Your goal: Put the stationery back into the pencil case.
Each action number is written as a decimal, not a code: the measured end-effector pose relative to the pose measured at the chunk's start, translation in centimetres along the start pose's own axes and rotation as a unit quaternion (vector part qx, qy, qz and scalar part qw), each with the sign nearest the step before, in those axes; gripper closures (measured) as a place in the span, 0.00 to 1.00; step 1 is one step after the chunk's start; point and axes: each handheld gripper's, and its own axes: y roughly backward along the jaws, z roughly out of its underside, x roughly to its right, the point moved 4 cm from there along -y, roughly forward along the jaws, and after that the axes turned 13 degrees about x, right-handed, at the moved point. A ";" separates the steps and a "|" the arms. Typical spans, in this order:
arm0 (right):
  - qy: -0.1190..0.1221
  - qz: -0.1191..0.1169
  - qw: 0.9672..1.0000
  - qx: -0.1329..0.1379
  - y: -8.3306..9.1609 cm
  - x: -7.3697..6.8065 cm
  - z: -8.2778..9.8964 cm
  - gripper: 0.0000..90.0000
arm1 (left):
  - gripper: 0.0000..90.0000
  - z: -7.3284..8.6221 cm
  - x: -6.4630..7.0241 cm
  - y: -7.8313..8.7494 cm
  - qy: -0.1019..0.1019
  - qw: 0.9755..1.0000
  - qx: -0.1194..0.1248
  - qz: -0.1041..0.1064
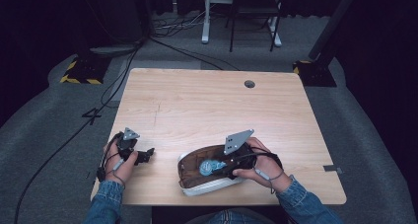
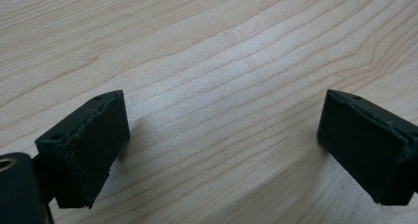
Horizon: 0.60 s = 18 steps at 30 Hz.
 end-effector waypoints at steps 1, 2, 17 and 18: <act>-0.004 0.001 1.000 0.005 0.0 0.0 0.0 0.31 | 0.07 0.0 0.0 0.0 0.000 1.000 0.000 0.000; -0.004 0.001 1.000 0.005 0.0 0.0 0.0 0.31 | 0.07 0.0 0.0 0.0 0.000 1.000 0.000 0.000; -0.010 0.021 0.999 0.031 2.6 0.3 -0.7 0.33 | 0.07 0.0 0.0 0.0 0.000 1.000 0.001 0.001; -0.010 0.023 0.999 0.035 2.8 0.3 -0.7 0.33 | 0.07 0.0 0.0 0.0 0.000 1.000 0.000 0.000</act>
